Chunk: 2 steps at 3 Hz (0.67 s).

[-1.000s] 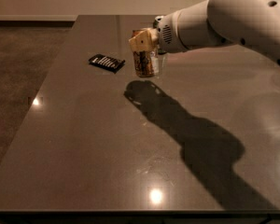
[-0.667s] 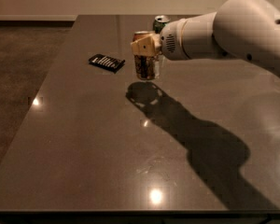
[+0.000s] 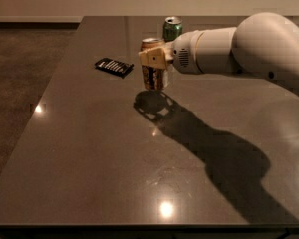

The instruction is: Place orange can upright

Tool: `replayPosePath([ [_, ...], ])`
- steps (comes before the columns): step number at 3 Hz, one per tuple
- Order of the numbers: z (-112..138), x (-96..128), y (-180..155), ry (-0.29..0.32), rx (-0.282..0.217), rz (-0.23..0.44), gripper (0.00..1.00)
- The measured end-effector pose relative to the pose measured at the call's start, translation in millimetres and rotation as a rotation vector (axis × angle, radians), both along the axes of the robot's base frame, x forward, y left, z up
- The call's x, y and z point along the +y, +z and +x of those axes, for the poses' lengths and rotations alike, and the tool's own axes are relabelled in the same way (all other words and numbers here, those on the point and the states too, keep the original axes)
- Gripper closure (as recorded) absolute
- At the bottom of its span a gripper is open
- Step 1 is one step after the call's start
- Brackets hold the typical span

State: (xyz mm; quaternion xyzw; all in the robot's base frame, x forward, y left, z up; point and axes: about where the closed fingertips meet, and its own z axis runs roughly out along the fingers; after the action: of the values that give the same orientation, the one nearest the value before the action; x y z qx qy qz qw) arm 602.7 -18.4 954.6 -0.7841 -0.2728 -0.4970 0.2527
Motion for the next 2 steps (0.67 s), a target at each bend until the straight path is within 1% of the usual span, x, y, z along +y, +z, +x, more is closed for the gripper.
replayPosePath([
  [1, -11, 1, -5, 0.055, 0.001, -0.021, 1.0],
  [2, -22, -3, -9, 0.117, -0.001, -0.021, 1.0],
])
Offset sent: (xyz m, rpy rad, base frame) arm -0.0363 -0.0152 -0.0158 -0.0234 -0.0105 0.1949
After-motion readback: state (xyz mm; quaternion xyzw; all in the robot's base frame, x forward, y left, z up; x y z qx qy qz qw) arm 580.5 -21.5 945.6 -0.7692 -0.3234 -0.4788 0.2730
